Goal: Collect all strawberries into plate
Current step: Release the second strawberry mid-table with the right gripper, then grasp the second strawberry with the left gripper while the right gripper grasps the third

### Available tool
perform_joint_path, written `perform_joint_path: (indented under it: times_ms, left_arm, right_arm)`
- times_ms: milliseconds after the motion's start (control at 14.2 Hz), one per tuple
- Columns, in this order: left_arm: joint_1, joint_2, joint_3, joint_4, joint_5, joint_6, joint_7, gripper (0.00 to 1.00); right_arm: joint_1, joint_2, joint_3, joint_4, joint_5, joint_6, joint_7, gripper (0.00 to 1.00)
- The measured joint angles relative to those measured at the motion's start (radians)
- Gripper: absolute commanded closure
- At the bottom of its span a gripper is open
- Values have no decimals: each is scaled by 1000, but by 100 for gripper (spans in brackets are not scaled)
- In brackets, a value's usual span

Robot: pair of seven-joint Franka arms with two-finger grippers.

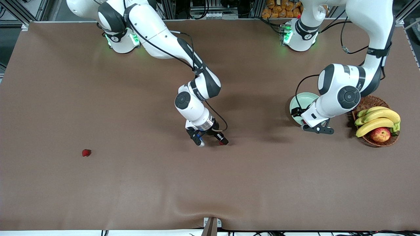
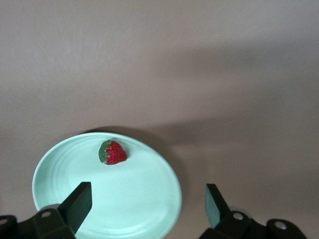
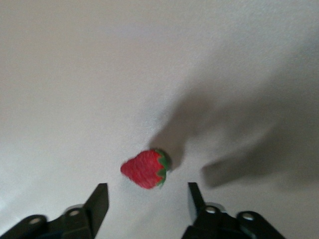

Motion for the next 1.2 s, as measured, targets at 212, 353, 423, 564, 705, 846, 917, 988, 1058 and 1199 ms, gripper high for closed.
perform_joint_path:
  times_ms: [212, 353, 423, 564, 705, 846, 917, 988, 1058, 1199]
  left_arm:
    - [-10, 2, -40, 109, 0, -34, -50, 0]
    - [-24, 30, -60, 163, 0, -36, -79, 0]
    - [-40, 52, -64, 193, 0, -36, -104, 0]
    - [-88, 109, -67, 271, 0, -35, -161, 0]
    - [-136, 174, -67, 348, 0, -25, -195, 0]
    - [-163, 244, -66, 416, 0, 24, -223, 0]
    - [-170, 275, -66, 439, 0, 55, -232, 0]
    - [-176, 302, -66, 457, 0, 87, -240, 0]
    - [-182, 327, -66, 469, 0, 121, -251, 0]
    - [-200, 366, -65, 482, 0, 192, -267, 0]
  right_arm:
    - [2, -1, -29, 5, -12, 10, -1, 0]
    - [-3, -13, -67, 5, -15, 0, -3, 0]
    - [-7, -24, -92, 6, -21, -32, -12, 0]
    - [-18, -58, -170, 6, -27, -175, -74, 0]
    - [-27, -90, -275, 5, -28, -357, -147, 0]
    - [-38, -110, -385, 4, -28, -541, -262, 0]
    - [-45, -115, -439, 2, -27, -624, -335, 0]
    - [-56, -116, -487, 0, -27, -695, -407, 0]
    - [-73, -116, -529, -4, -27, -756, -483, 0]
    - [-130, -117, -592, -12, -28, -848, -640, 0]
